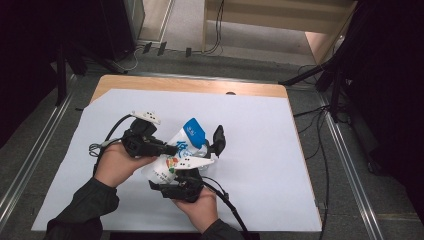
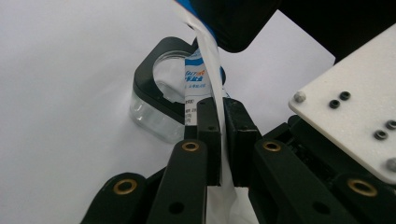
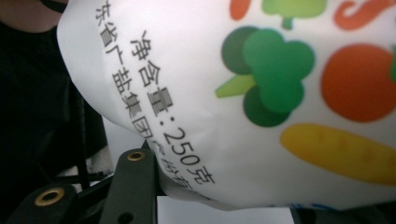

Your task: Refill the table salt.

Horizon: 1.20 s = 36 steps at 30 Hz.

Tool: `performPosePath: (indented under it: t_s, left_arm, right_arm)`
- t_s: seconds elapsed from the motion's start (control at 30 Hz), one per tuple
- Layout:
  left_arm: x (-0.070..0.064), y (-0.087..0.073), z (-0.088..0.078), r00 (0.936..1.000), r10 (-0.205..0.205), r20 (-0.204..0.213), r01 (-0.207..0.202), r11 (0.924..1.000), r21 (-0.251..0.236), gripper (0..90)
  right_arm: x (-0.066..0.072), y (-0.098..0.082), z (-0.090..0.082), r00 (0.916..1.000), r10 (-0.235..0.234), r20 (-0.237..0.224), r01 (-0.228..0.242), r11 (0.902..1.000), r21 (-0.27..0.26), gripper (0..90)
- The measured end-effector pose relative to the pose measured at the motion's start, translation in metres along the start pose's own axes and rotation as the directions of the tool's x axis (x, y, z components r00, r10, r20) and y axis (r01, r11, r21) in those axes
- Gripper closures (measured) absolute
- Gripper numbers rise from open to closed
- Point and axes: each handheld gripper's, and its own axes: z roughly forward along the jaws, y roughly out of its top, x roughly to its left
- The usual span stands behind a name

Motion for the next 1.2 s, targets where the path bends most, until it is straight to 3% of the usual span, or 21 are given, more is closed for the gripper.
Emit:
performPosePath:
  t_s: [0.23,0.43,0.63,0.87,1.2]
  left_arm:
    - [-0.0044,0.0023,0.0016,0.9991,-0.014,-0.039,0.013,0.9999,-0.009,89.8]
    - [-0.0046,0.0029,0.0009,0.9995,-0.019,-0.025,0.018,0.9995,-0.028,88.4]
    - [-0.0030,0.0031,0.0006,0.9997,-0.025,-0.003,0.025,0.9990,-0.037,83.2]
    - [-0.0020,0.0026,-0.0018,0.9992,-0.038,0.015,0.038,0.9979,-0.053,76.1]
    - [-0.0009,0.0000,-0.0043,0.9992,-0.040,0.000,0.040,0.9979,-0.050,77.1]
  right_arm:
    - [0.0063,0.0024,0.0023,0.9982,-0.052,0.031,0.051,0.9985,0.020,52.8]
    - [0.0039,0.0035,0.0000,0.9997,-0.016,0.016,0.016,0.9999,0.006,59.9]
    - [0.0035,0.0044,-0.0008,0.9993,0.026,-0.026,-0.027,0.9994,-0.022,60.6]
    - [0.0002,0.0051,-0.0027,0.9975,0.056,-0.043,-0.058,0.9974,-0.042,60.6]
    - [-0.0020,0.0053,-0.0013,0.9981,0.050,-0.035,-0.051,0.9984,-0.026,60.4]
